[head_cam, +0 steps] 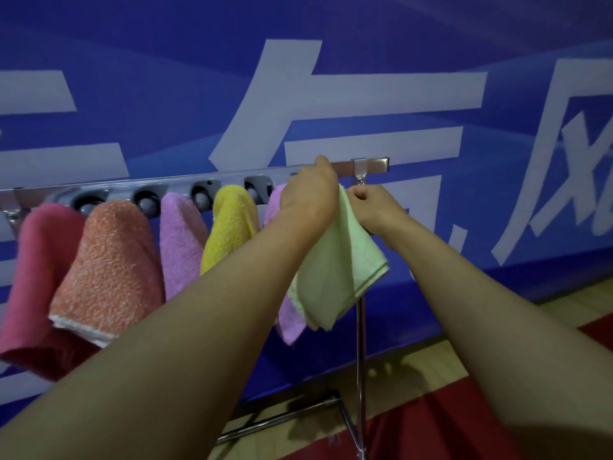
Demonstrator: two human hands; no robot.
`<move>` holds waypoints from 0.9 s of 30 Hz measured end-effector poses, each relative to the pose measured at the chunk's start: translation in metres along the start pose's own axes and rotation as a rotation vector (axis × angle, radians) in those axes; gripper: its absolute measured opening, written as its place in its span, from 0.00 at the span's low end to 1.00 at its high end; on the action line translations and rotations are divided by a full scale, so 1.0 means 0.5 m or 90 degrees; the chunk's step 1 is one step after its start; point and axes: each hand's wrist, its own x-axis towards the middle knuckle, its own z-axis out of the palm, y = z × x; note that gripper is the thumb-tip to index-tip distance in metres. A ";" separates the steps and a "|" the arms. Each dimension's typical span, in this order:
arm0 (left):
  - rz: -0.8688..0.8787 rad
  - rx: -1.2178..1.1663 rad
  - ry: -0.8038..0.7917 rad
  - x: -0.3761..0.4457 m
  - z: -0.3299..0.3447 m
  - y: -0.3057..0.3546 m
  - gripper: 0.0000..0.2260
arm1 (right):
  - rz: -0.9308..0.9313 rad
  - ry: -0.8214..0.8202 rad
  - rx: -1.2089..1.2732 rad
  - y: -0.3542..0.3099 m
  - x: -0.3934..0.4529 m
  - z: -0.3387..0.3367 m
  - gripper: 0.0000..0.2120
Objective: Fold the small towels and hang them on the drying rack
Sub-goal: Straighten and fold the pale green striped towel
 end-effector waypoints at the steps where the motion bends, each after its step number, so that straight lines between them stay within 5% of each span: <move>1: -0.006 0.005 -0.010 0.003 0.000 0.002 0.20 | 0.001 -0.007 0.002 0.004 -0.004 0.004 0.20; 11: 0.055 0.082 0.002 -0.039 0.016 0.004 0.20 | 0.030 -0.023 0.001 0.014 -0.049 0.008 0.13; 15: 0.060 0.103 -0.055 -0.055 0.007 0.012 0.12 | 0.034 -0.025 0.014 0.010 -0.067 -0.004 0.12; 22: 0.002 -0.143 -0.155 -0.115 0.064 -0.014 0.19 | 0.162 -0.075 0.118 -0.017 -0.119 0.022 0.32; 27: 0.012 -0.299 -0.268 -0.152 0.104 -0.018 0.25 | 0.085 -0.062 0.048 -0.014 -0.148 0.037 0.14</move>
